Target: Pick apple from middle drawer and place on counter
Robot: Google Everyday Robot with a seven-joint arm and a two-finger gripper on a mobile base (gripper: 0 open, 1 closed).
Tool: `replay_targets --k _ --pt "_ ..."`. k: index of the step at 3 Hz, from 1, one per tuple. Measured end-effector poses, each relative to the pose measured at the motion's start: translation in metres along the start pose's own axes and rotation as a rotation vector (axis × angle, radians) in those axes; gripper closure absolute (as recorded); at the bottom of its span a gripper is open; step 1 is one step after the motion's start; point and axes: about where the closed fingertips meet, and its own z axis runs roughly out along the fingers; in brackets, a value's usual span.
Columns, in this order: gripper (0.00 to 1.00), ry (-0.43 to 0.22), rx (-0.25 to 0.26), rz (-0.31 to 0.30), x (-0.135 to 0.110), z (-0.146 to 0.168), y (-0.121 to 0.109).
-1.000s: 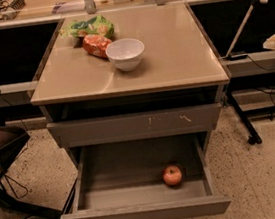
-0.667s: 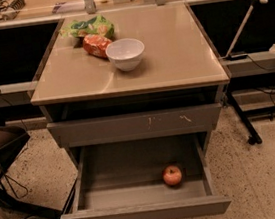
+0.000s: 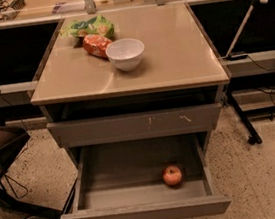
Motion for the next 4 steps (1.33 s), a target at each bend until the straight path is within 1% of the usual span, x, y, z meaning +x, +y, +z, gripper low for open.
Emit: replay_targets --k 1,2,3,4 --pt "0.00 0.000 0.000 0.000 0.000 0.000 0.000" --pt "0.00 0.000 0.000 0.000 0.016 0.001 0.016" --pt "0.00 0.000 0.000 0.000 0.016 0.001 0.016" --pt "0.00 0.000 0.000 0.000 0.021 0.001 0.022"
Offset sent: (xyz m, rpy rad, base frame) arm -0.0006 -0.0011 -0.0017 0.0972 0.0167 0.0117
